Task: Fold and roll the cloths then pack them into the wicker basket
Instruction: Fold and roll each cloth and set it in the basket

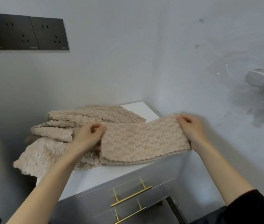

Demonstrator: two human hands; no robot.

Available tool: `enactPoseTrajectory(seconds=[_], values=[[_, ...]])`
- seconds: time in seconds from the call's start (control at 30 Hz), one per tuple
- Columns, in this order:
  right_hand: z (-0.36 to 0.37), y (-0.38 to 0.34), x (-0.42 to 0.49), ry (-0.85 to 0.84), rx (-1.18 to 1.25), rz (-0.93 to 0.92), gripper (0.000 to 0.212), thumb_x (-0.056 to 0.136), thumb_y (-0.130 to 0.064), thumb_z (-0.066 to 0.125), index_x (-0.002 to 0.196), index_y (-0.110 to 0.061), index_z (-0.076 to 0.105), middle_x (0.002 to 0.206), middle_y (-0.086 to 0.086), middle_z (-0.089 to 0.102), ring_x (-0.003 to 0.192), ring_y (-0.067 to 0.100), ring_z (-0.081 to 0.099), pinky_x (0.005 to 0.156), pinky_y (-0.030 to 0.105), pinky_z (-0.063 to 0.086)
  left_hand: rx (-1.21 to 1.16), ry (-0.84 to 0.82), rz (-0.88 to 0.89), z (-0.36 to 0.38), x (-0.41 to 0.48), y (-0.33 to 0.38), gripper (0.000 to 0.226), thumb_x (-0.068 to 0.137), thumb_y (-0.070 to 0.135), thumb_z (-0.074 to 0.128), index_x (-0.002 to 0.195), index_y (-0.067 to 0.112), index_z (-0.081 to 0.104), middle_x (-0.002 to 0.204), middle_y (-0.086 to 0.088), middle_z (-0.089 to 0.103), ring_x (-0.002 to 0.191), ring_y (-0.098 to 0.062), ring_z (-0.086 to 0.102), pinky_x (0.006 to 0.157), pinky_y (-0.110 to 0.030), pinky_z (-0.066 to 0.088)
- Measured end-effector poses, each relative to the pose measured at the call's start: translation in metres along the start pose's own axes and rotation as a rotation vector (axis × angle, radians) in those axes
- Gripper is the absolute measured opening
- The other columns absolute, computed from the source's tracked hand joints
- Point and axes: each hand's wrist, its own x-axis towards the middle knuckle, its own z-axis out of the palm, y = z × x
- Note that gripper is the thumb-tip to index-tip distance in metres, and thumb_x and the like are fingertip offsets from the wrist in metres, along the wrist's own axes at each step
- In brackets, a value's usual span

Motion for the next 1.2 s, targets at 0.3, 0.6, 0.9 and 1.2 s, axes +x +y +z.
enactPoseTrajectory(seconds=[0.3, 0.6, 0.9, 1.2], values=[[0.003, 0.021, 0.02, -0.265, -0.547, 0.095, 0.022, 0.088, -0.017, 0.06, 0.107, -0.011, 0.053, 0.092, 0.004, 0.066, 0.097, 0.025, 0.064, 0.091, 0.04, 0.049, 0.507, 0.065, 0.121, 0.019, 0.011, -0.022, 0.028, 0.088, 0.042, 0.06, 0.086, 0.015, 0.053, 0.087, 0.0, 0.058, 0.083, -0.018, 0.055, 0.063, -0.031, 0.042], [-0.013, 0.026, 0.016, -0.261, -0.707, 0.082, 0.039, 0.09, -0.031, 0.062, 0.104, 0.004, 0.056, 0.089, 0.012, 0.063, 0.088, 0.028, 0.058, 0.068, 0.027, 0.036, 0.712, 0.295, 0.282, 0.03, 0.007, -0.021, 0.022, 0.094, 0.026, 0.053, 0.105, 0.009, 0.047, 0.104, -0.008, 0.051, 0.082, -0.023, 0.052, 0.059, -0.033, 0.045], [-0.011, 0.017, 0.018, -0.166, -0.903, -0.105, 0.038, 0.084, -0.019, 0.063, 0.058, -0.023, 0.035, 0.058, -0.003, 0.038, 0.06, 0.02, 0.042, 0.052, 0.028, 0.025, 0.978, 0.085, 0.433, 0.047, 0.027, -0.018, 0.044, 0.097, 0.049, 0.037, 0.134, 0.027, 0.048, 0.131, 0.002, 0.041, 0.117, -0.023, 0.033, 0.097, -0.037, 0.024], [0.027, 0.002, 0.042, 0.042, -0.602, -0.365, 0.015, 0.089, -0.003, 0.046, 0.09, -0.004, 0.061, 0.079, 0.008, 0.062, 0.078, 0.027, 0.059, 0.057, 0.027, 0.042, 0.671, -0.175, 0.268, 0.036, 0.023, 0.004, 0.024, 0.093, 0.041, 0.052, 0.082, 0.019, 0.052, 0.068, 0.007, 0.056, 0.063, -0.01, 0.05, 0.056, -0.026, 0.034]])
